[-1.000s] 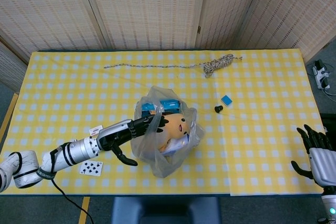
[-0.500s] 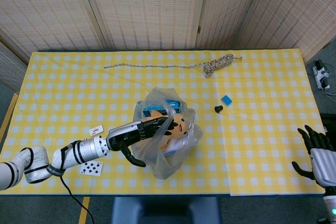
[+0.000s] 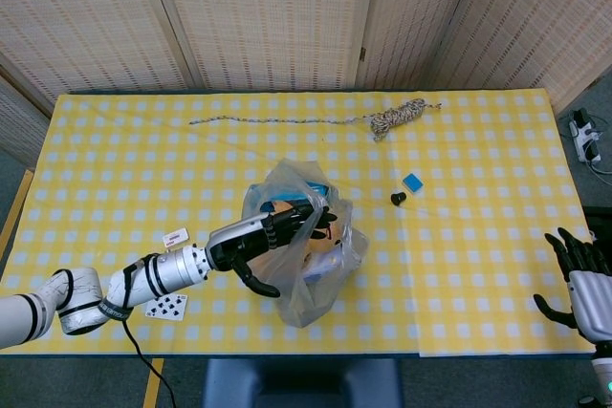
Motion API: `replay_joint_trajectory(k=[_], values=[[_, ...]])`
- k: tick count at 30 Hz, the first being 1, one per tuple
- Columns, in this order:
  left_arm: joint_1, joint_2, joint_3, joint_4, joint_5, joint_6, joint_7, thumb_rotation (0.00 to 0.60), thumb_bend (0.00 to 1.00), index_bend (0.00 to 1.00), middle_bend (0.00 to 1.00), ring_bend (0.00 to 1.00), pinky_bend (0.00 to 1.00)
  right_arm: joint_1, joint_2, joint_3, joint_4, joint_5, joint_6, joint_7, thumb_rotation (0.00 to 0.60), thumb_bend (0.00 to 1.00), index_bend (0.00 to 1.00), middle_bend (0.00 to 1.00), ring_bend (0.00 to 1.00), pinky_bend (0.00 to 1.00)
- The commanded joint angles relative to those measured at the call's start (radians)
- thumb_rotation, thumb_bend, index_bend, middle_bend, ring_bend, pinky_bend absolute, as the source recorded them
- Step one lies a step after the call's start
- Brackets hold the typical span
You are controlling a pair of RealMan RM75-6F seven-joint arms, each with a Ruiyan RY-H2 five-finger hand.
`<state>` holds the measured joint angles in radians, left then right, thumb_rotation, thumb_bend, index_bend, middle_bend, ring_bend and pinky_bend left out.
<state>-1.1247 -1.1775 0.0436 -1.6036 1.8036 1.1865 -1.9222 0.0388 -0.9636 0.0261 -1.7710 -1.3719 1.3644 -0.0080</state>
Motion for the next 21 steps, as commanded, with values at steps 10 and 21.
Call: replay_joint_trajectory(k=[10, 21], values=[[-0.012, -0.023, 0.015, 0.0, 0.028, -0.004, 0.007, 0.6, 0.13, 0.08, 0.07, 0.05, 0.11, -0.002, 0.005, -0.001, 0.005, -0.003, -0.002, 0.013, 0.6, 0.32, 0.0, 0.0, 0.0, 0.0], [-0.035, -0.043, 0.029, -0.006, 0.033, -0.023, 0.022, 0.6, 0.14, 0.08, 0.07, 0.06, 0.12, -0.002, 0.006, -0.002, 0.005, -0.006, -0.002, 0.014, 0.6, 0.32, 0.0, 0.0, 0.0, 0.0]])
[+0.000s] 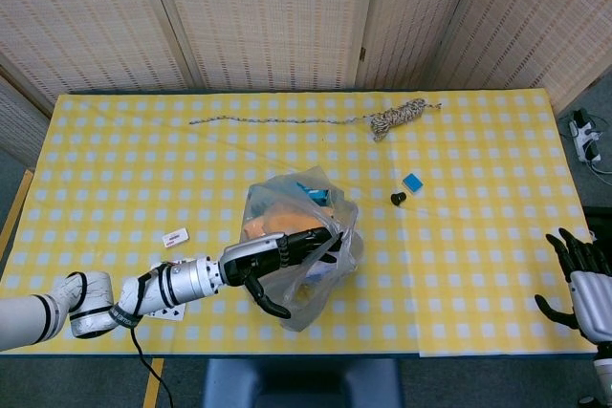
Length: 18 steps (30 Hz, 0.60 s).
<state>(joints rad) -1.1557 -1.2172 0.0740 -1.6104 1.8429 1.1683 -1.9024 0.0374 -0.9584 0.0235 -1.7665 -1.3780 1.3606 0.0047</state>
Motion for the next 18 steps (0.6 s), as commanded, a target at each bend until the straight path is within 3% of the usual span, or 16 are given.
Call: replay_joint_trajectory(k=[1, 18], values=[[-0.006, -0.004, -0.003, 0.001, -0.009, -0.006, 0.002, 0.6, 0.14, 0.08, 0.07, 0.06, 0.12, -0.001, 0.001, 0.001, 0.001, 0.0, 0.002, 0.003, 0.6, 0.32, 0.0, 0.0, 0.0, 0.0], [-0.092, 0.008, -0.029, -0.007, -0.003, -0.051, -0.027, 0.6, 0.13, 0.06, 0.07, 0.06, 0.13, 0.0, 0.008, -0.003, 0.006, -0.014, -0.005, 0.034, 0.6, 0.32, 0.0, 0.0, 0.0, 0.0]])
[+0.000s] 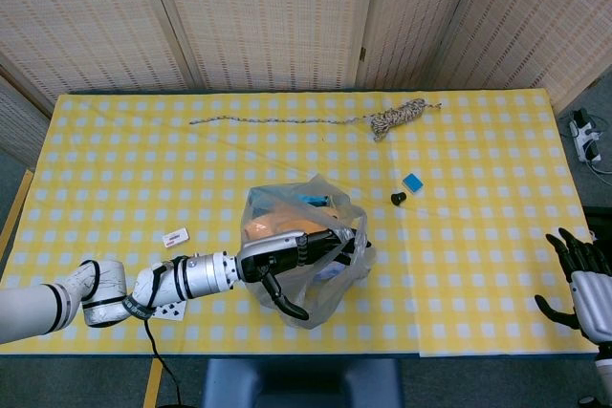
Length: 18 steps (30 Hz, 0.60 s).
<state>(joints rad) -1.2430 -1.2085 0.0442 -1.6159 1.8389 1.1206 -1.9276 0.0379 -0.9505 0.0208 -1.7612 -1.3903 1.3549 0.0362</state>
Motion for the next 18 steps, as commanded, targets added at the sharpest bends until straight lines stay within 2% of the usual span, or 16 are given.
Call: replay_joint_trajectory(k=[1, 18], values=[[-0.007, -0.002, 0.001, -0.002, 0.0, -0.004, -0.004, 0.6, 0.13, 0.06, 0.07, 0.06, 0.13, -0.001, 0.001, 0.0, 0.001, -0.002, 0.002, 0.003, 0.6, 0.32, 0.0, 0.0, 0.0, 0.0], [-0.024, 0.001, -0.022, -0.012, -0.036, 0.015, -0.046, 0.6, 0.13, 0.05, 0.07, 0.06, 0.14, -0.004, 0.005, 0.001, 0.006, -0.007, 0.008, 0.022, 0.6, 0.32, 0.0, 0.0, 0.0, 0.0]])
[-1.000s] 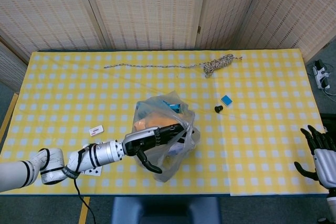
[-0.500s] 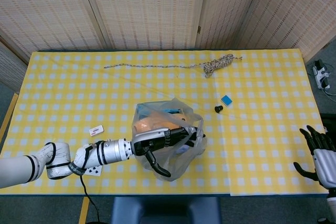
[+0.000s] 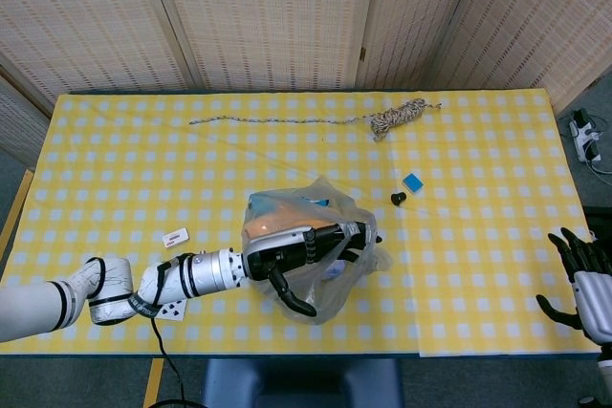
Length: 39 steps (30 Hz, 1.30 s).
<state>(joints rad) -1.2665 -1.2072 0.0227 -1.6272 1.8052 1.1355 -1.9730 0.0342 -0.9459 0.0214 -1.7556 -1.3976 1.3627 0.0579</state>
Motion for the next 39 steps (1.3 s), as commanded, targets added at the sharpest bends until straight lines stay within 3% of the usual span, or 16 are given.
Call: replay_joint_trajectory(k=[1, 15, 27, 30, 34, 39], values=[[0.001, -0.003, -0.001, -0.001, -0.007, 0.0, -0.004, 0.6, 0.13, 0.05, 0.07, 0.06, 0.14, 0.0, 0.0, 0.0, 0.0, 0.0, 0.0, -0.001, 0.6, 0.32, 0.0, 0.0, 0.0, 0.0], [0.009, -0.037, 0.017, -0.005, -0.001, 0.019, -0.053, 0.6, 0.13, 0.06, 0.07, 0.07, 0.18, -0.002, 0.003, -0.001, 0.001, -0.007, 0.004, 0.009, 0.6, 0.32, 0.0, 0.0, 0.0, 0.0], [0.059, -0.108, -0.073, -0.039, -0.196, -0.052, 0.243, 0.6, 0.13, 0.04, 0.03, 0.02, 0.11, 0.0, 0.007, 0.001, 0.006, -0.004, -0.001, 0.02, 0.6, 0.32, 0.0, 0.0, 0.0, 0.0], [0.066, -0.101, -0.075, -0.055, -0.186, -0.056, 0.22, 0.6, 0.14, 0.02, 0.02, 0.01, 0.11, 0.0, 0.007, 0.002, 0.007, -0.002, -0.001, 0.021, 0.6, 0.32, 0.0, 0.0, 0.0, 0.0], [0.06, -0.087, -0.061, -0.061, -0.132, -0.069, 0.135, 0.6, 0.14, 0.0, 0.02, 0.02, 0.18, 0.001, 0.007, 0.002, 0.007, 0.0, -0.003, 0.019, 0.6, 0.32, 0.0, 0.0, 0.0, 0.0], [0.044, -0.092, -0.044, -0.044, -0.091, -0.087, 0.064, 0.6, 0.14, 0.0, 0.02, 0.03, 0.18, 0.001, 0.006, 0.003, 0.006, 0.001, -0.002, 0.017, 0.6, 0.32, 0.0, 0.0, 0.0, 0.0]])
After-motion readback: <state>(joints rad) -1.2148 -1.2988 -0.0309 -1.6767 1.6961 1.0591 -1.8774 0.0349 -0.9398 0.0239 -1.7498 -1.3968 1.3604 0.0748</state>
